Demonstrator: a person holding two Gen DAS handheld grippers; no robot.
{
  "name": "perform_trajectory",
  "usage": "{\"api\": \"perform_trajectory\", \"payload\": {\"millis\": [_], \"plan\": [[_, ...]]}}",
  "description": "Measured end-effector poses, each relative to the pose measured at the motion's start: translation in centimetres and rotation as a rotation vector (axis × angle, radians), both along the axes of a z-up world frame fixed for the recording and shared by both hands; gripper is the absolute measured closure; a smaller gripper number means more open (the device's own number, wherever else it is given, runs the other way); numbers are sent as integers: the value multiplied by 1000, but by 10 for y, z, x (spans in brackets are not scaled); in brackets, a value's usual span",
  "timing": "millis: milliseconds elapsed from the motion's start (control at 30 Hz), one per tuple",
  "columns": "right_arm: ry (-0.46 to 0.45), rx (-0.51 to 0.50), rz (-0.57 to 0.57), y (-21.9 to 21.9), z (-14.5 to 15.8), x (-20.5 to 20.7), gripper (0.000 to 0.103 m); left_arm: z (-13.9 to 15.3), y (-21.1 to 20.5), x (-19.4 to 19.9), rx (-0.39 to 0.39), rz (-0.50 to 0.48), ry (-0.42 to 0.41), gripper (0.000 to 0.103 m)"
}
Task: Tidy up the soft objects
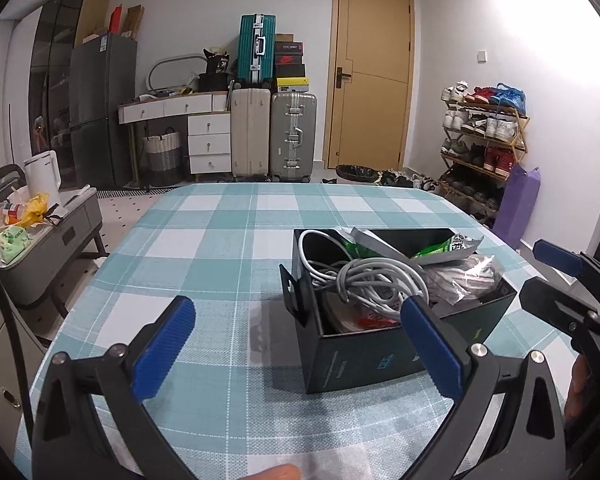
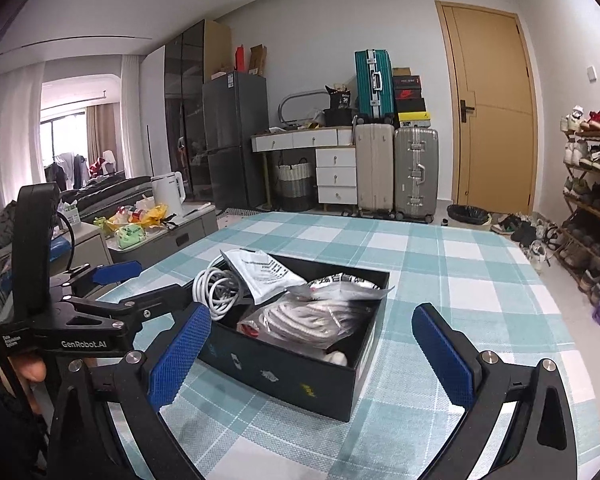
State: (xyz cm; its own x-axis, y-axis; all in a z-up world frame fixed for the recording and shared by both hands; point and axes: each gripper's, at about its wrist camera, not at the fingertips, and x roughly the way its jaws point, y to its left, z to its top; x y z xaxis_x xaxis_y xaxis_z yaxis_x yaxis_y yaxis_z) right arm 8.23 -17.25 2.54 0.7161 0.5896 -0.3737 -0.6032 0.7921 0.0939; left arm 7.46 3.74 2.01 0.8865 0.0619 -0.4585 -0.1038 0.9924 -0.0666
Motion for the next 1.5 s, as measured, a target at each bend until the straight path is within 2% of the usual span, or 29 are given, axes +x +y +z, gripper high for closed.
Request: {"api": "perform_trajectory", "payload": {"millis": [1500], "plan": [[-18,16,-5,-4,-5,-3,1,3,-3,-5,22,8,-35,0]]}}
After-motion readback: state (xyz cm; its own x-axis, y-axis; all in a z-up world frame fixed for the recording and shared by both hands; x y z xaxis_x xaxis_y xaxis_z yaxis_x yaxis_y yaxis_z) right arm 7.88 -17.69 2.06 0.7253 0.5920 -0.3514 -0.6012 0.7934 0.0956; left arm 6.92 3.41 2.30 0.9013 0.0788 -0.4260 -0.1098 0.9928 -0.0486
